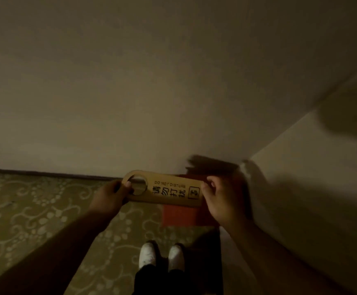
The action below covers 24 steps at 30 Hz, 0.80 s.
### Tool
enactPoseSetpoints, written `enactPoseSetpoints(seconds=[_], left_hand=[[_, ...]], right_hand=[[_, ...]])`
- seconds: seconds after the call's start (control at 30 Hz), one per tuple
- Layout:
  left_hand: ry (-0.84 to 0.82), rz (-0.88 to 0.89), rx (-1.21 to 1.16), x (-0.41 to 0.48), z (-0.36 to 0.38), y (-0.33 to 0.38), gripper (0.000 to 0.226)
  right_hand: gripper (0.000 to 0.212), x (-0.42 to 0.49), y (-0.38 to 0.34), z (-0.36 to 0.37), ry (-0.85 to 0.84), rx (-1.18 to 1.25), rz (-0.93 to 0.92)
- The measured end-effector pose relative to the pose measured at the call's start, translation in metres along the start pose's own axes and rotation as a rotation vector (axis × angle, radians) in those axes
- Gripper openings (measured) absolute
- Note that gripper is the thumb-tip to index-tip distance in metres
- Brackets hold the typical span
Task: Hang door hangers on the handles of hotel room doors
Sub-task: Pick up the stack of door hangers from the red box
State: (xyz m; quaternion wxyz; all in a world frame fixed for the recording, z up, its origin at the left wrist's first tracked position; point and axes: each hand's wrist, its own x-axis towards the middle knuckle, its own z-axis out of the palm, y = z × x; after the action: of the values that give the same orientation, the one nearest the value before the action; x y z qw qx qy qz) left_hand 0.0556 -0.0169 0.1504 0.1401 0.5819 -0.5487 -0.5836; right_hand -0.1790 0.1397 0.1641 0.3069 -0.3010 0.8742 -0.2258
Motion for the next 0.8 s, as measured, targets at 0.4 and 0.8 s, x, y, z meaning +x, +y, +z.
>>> enactPoseSetpoints(seconds=[0.4, 0.8], left_hand=[[0.363, 0.388, -0.436, -0.208, -0.221, 0.125, 0.029], [0.718, 0.701, -1.359, -0.521, -0.375, -0.077, 0.051]], right_hand=[[0.042, -0.104, -0.288, -0.07, -0.469, 0.048, -0.552], [0.045, -0.421, -0.41, 0.156, -1.126, -0.039, -0.896]])
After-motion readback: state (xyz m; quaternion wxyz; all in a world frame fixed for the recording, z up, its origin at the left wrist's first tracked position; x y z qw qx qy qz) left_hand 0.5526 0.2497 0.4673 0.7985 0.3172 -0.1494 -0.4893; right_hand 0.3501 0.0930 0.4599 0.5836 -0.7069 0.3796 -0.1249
